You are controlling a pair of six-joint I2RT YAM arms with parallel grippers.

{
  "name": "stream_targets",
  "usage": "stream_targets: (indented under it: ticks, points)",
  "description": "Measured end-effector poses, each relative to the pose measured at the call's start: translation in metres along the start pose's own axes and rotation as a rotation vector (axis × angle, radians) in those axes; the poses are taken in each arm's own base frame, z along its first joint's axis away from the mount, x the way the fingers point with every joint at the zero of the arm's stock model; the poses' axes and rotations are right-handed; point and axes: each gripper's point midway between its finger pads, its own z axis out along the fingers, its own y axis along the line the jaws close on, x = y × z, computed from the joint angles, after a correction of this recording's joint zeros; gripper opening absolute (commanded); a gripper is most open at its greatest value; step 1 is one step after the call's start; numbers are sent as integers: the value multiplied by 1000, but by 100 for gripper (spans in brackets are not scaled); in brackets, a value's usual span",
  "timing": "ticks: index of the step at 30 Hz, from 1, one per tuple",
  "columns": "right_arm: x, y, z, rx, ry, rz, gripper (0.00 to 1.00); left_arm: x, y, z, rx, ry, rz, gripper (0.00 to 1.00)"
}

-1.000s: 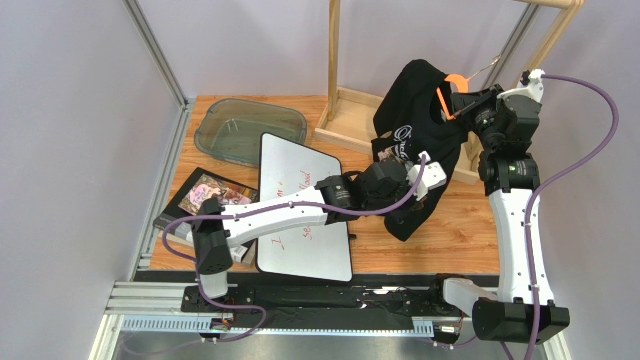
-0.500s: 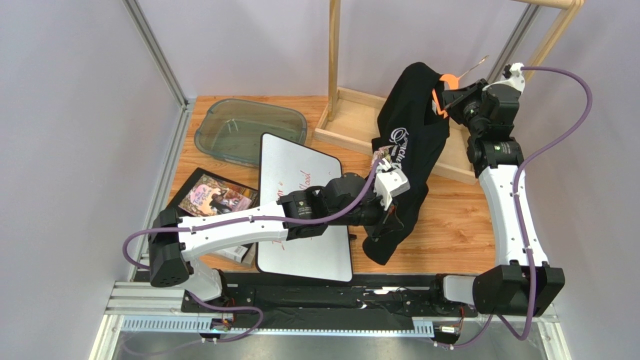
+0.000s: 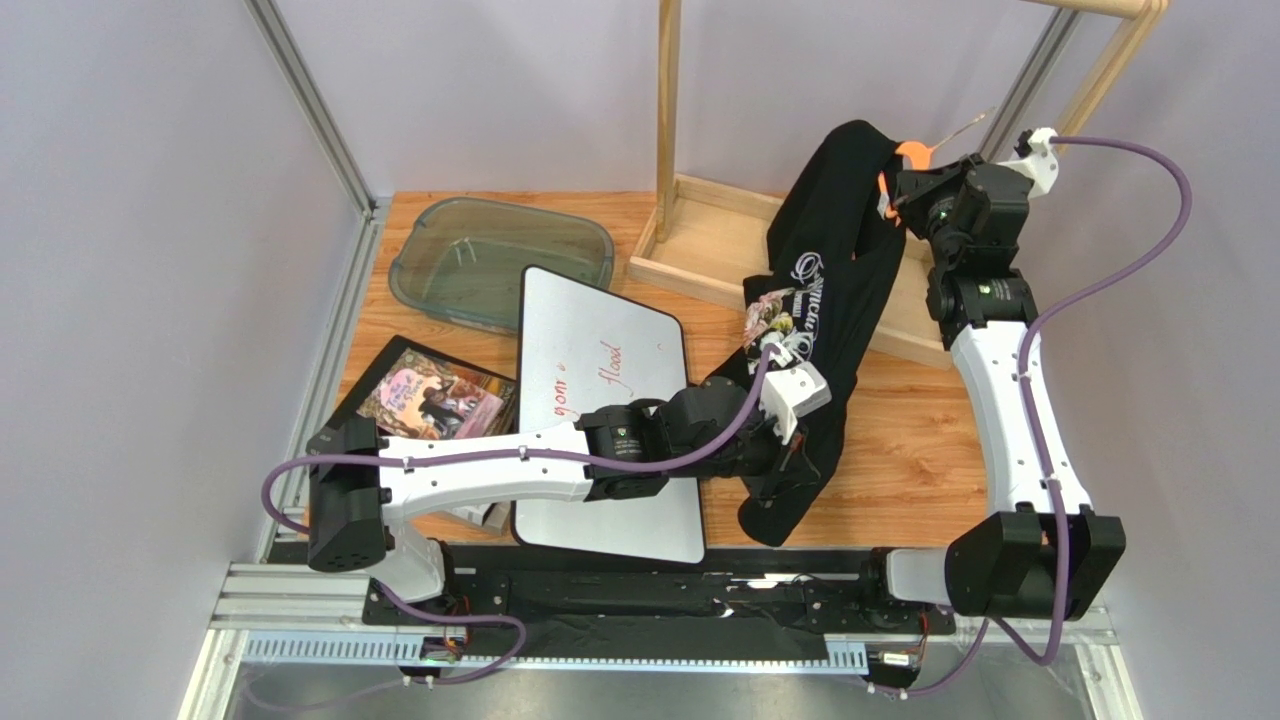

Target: Remove the t-shirt from the hanger

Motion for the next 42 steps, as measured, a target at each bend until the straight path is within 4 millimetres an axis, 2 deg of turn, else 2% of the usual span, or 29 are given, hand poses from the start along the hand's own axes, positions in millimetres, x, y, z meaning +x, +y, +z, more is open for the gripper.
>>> stream_targets:
  ticks: [2,4,5,7,8,9,12,14,17,19,23,25,27,31,35,37,42]
  points:
    - [2,1,3,-9,-2,9,0,3,3,1,-11,-4,-9,1]
    - [8,1,4,-26,9,17,0,7,6,2,-26,3,-17,21]
    - [12,3,4,-38,26,17,0,8,6,1,-27,6,-17,39]
    - [12,10,6,-76,34,18,0,16,0,-2,-6,42,-14,53]
    - [13,14,6,-103,41,16,0,22,-6,-4,12,66,-12,66]
    - [13,19,5,-131,50,12,0,27,-11,-8,28,88,-11,71]
    - [19,29,1,-201,93,-10,0,26,-20,-25,78,124,-13,73]
    - [24,35,-3,-239,123,-28,0,6,-15,-37,87,105,-30,73]
    - [29,43,-12,-294,163,-59,0,-52,4,-57,81,-7,-49,74]
    - [31,48,-20,-325,182,-76,0,-99,18,-73,74,-106,-48,75]
    - [31,60,-39,-394,212,-100,0,-168,29,-97,101,-243,-34,80]
    - [31,65,-45,-417,218,-105,0,-194,33,-100,129,-286,-21,80]
    - [31,69,-51,-440,227,-109,0,-211,38,-93,157,-299,-16,80]
    - [34,71,-56,-461,248,-120,0,-225,52,-58,204,-275,-16,79]
    - [39,70,-58,-464,273,-122,0,-216,70,-19,214,-221,-39,79]
    - [40,69,-59,-467,282,-122,0,-208,79,-6,206,-192,-55,79]
    - [42,71,-61,-479,292,-122,0,-202,90,9,191,-169,-71,79]
